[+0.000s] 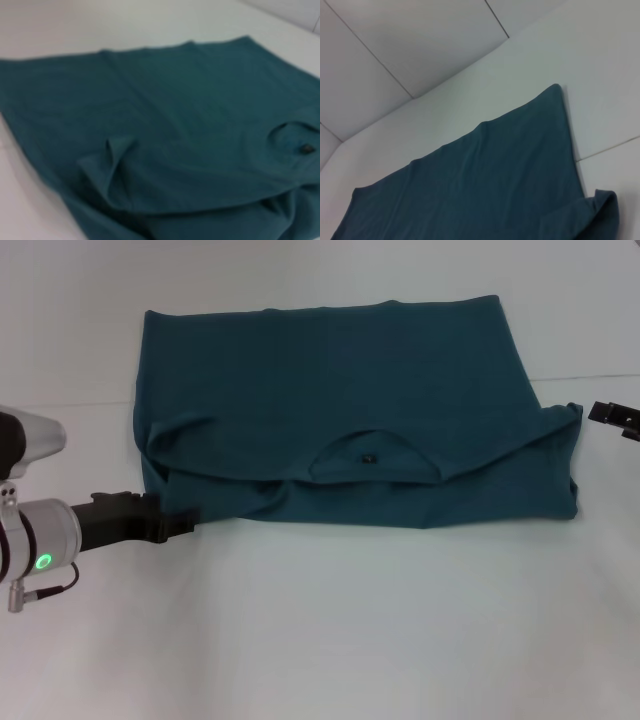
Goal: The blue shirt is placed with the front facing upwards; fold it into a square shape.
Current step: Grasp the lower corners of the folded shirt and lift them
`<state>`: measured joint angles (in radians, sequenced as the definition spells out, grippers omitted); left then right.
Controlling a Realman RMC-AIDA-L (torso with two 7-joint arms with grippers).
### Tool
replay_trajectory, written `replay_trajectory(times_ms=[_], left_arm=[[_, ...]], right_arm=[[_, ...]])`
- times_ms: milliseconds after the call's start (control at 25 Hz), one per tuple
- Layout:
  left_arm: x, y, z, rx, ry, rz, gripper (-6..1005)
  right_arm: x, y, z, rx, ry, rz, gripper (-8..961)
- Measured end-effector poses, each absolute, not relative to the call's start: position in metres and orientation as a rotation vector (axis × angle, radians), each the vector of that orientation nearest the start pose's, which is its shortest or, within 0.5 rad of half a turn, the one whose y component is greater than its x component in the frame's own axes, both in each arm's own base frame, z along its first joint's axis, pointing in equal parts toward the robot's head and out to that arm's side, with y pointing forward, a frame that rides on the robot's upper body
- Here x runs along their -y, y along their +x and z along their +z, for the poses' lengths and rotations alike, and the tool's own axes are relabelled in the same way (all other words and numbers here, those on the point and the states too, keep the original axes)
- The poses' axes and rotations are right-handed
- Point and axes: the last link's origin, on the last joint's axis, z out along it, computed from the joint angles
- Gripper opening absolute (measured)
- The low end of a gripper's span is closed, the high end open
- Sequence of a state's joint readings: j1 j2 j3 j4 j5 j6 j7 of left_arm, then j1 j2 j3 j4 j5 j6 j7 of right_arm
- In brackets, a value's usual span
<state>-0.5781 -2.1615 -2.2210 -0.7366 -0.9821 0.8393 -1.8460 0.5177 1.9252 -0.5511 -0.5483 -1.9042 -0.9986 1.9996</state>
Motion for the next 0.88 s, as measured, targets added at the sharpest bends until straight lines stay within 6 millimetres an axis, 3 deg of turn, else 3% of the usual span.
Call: replay_trajectory(times_ms=[880], left_arm=[[-0.416, -0.280, -0.046, 0.958, -2.237, -0.135, 674]], right_arm=[[-0.392, 0.354, 0.090, -1.438, -1.766, 0.707, 795]])
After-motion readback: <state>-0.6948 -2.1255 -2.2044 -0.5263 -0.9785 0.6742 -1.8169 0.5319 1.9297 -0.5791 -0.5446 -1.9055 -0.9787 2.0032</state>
